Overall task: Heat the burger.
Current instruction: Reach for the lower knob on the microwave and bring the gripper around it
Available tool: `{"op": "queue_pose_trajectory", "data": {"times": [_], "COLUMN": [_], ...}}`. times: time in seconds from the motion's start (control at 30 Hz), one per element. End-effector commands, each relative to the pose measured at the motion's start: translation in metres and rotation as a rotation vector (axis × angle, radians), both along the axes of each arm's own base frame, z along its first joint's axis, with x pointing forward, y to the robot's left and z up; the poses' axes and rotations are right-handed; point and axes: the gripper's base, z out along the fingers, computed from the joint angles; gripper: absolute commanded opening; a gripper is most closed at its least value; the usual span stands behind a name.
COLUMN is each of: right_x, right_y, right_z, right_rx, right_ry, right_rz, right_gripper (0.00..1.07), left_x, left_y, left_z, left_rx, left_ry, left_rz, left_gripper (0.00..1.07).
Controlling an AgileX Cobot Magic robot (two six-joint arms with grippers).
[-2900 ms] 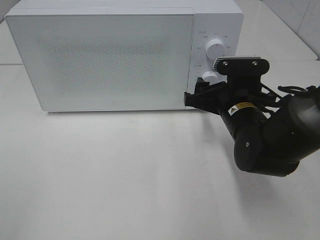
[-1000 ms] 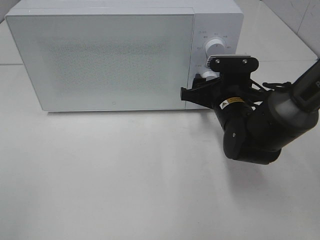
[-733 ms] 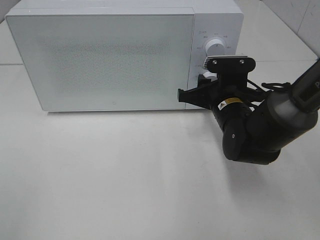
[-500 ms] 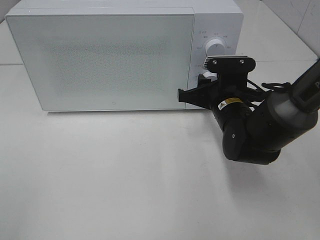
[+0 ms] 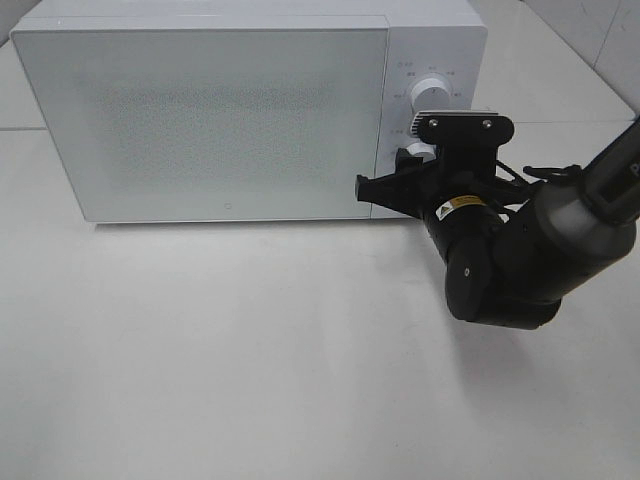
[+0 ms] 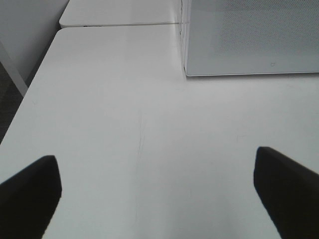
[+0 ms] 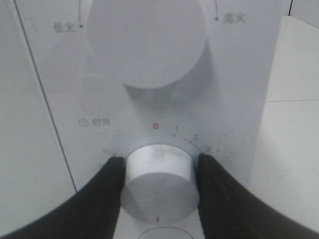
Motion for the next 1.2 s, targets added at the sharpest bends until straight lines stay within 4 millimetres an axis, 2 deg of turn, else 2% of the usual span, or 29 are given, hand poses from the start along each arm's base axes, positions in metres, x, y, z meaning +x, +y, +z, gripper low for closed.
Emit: {"op": "queue_pose_trajectory", "data": {"times": [0.03, 0.37, 1.03, 1.13, 1.2], "right_x": [0.0034, 0.0033, 0.0030, 0.0030, 0.0030], "right_y": [-0.0024, -0.0001, 0.0065, 0.0065, 0.0068], "right_z": [0.0110, 0.0122, 0.0133, 0.0128, 0.0108], "right_rx": [0.068, 0.474, 0.997, 1.090, 1.215], "right_ry": [-0.097, -0.100, -0.059, -0.047, -0.016], "right_rz": [-0.025, -0.013, 0.040, 0.033, 0.017], "right_gripper": [0.02, 0.02, 0.02, 0.02, 0.02], "left_x": [-0.0026, -0.0026, -0.0026, -0.0026, -0.0026], "left_y": [-0.0005, -0.0005, -0.0005, -0.0005, -0.0005], "left_z": [-0.0006, -0.0006, -0.0006, -0.0006, -0.0006], "left_rx": [-0.003, -0.003, -0.003, -0.003, -0.003], "left_ry": [-0.026, -0.026, -0.026, -0.026, -0.026], "left_rz": [0.004, 0.004, 0.004, 0.004, 0.004], "left_gripper": [1.01, 1.01, 1.01, 1.01, 1.01]}}
